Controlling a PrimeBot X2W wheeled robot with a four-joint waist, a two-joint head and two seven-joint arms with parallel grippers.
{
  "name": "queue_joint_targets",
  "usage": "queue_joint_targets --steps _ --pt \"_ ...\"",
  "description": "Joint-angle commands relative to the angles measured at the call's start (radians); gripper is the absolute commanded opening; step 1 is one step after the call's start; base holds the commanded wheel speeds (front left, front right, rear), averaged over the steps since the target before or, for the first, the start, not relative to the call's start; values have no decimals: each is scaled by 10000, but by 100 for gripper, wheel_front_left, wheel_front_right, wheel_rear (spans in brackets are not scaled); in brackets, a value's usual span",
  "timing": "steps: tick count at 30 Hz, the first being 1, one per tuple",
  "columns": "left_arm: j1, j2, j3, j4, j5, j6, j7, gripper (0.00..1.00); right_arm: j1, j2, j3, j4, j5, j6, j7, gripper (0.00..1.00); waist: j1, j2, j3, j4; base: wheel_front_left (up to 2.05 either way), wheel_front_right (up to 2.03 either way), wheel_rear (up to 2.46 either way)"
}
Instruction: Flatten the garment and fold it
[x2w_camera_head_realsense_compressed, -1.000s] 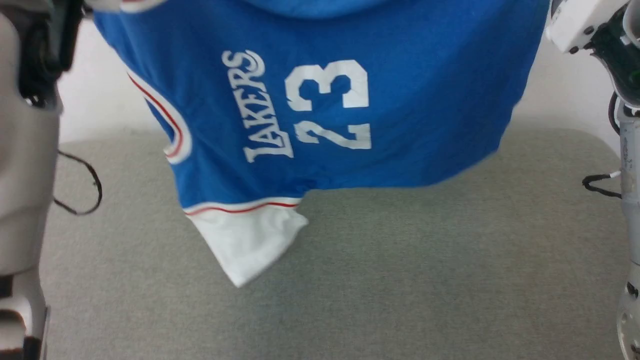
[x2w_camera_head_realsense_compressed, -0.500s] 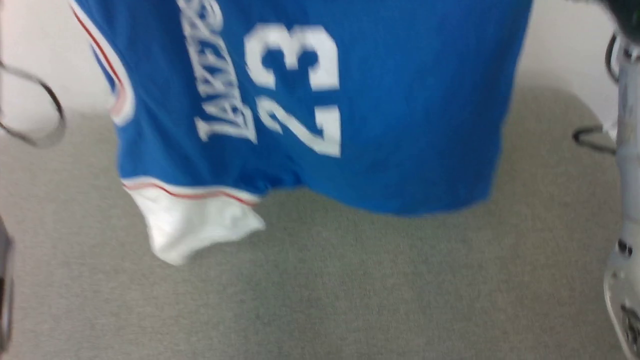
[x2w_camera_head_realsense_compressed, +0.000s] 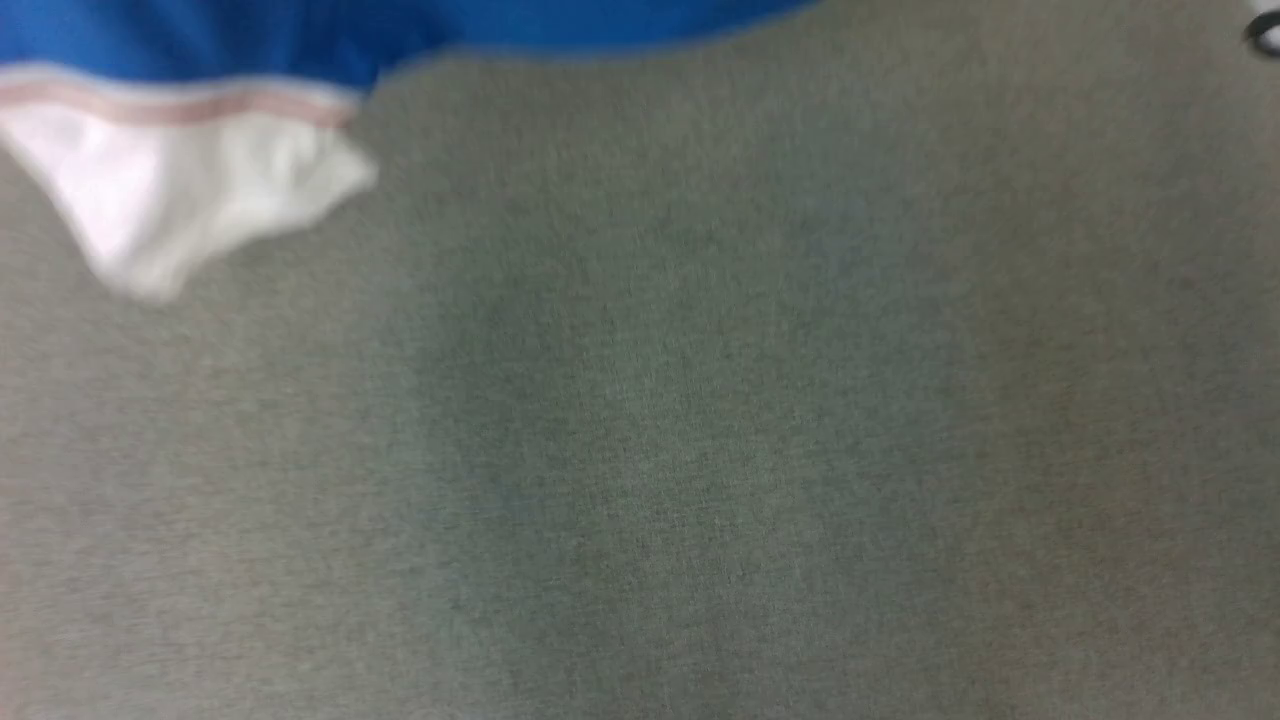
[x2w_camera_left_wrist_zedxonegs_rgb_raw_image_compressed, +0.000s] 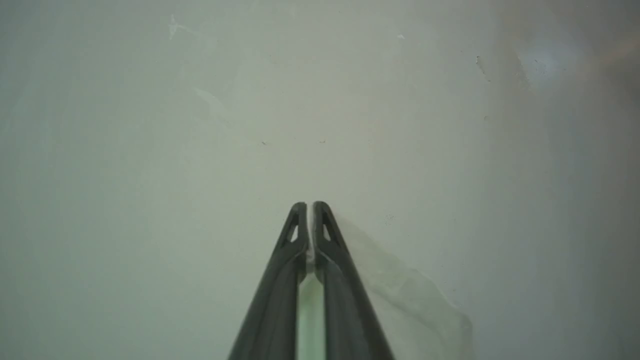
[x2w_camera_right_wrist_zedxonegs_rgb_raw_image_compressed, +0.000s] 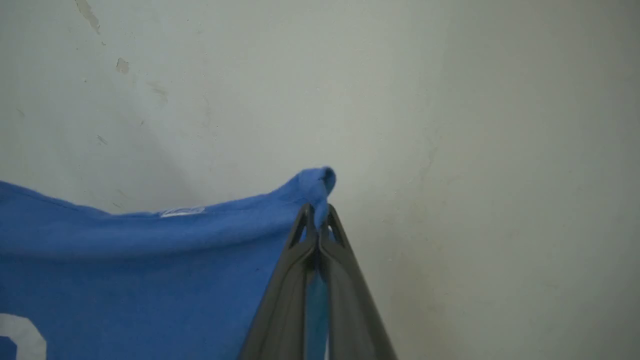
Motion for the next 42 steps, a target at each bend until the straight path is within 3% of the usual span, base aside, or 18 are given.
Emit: queue_joint_targets --steps 1,7,14,19,24,28,31,34,39,42 --pt "-293 -118 -38 144 -3 -110 -169 0 -264 -97 -46 199 -127 -9 -218 0 -5 0 1276 -146 0 0 0" --pt "-536 -188 -75 530 -122 -508 -1113 0 -888 -433 -17 838 -403 -9 -1068 0 -5 0 2324 188 0 0 0" --pt "-35 -87 30 467 -391 -884 -1970 0 -1116 -890 691 1188 -406 -9 -1935 0 -5 0 3268 566 0 0 0" --pt "801 -10 139 -69 -661 -1102 -2194 0 -784 -1218 1695 953 366 -9 -2436 0 -5 0 3301 816 0 0 0" --pt "2109 135 268 -1325 -1162 -1195 -1949 0 234 -2009 2954 -470 1892 -9 -2388 0 -5 0 2879 1070 0 0 0" --pt "3896 431 348 -3164 -1557 -939 -1274 0 1893 -3047 3432 -2448 3253 -9 -1975 0 -5 0 2324 1217 0 0 0" --pt "5715 720 394 -4822 -1824 -559 -705 0 3574 -3781 3181 -3932 4007 -9 -1565 0 -5 0 1852 1307 0 0 0" --pt "7043 888 435 -5910 -1942 -186 -407 0 4798 -4108 2736 -4780 4309 -9 -1334 0 -5 0 1525 1368 0 0 0" --pt "10517 1382 442 -8061 -1849 786 -35 0 7860 -4071 1413 -6404 4566 -9 -905 0 -5 0 758 1434 0 0 0" --pt "12550 1482 331 -8765 -2091 1055 -64 0 9518 -3732 829 -7006 4603 -9 -697 0 -5 0 342 1443 0 0 0"
